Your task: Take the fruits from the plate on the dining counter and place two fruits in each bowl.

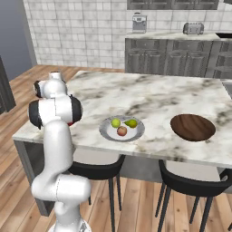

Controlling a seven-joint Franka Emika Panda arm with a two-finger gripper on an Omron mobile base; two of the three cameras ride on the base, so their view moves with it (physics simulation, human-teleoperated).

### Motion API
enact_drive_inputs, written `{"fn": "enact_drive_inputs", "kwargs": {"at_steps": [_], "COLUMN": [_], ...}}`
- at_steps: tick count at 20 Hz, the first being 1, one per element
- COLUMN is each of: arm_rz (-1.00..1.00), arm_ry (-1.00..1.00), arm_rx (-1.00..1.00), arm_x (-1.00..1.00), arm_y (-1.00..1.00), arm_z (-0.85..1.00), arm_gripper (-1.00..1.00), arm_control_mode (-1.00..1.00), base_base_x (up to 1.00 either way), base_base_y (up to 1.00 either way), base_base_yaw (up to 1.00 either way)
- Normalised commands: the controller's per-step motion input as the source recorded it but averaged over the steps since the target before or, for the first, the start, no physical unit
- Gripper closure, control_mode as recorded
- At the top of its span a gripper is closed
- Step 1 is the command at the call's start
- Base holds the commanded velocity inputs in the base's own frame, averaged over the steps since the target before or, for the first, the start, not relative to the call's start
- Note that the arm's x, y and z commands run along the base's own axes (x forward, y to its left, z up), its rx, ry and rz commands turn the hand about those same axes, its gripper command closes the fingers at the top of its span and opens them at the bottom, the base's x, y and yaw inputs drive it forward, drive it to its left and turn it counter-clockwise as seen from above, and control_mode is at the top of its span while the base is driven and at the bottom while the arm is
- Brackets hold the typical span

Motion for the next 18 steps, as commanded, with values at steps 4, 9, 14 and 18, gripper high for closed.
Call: {"fn": "enact_drive_inputs", "kwargs": {"at_steps": [4, 9, 14, 18], "arm_rz": [0.0, 0.0, 0.0, 0.0], "arm_ry": [-0.09, -0.15, -0.04, 0.0], "arm_rx": [0.0, 0.0, 0.0, 0.0], "arm_x": [0.06, 0.0, 0.0, 0.0], "arm_y": [0.0, 0.0, 0.0, 0.01], "arm_z": [-0.34, -0.36, -0.41, -0.13], "arm_gripper": [1.0, 1.0, 1.0, -1.0], "arm_control_mode": [-1.0, -1.0, -1.0, -1.0], "base_base_x": [0.0, 0.0, 0.0, 0.0], "base_base_y": [0.0, 0.0, 0.0, 0.0], "base_base_yaw": [0.0, 0.0, 0.0, 0.0]}}
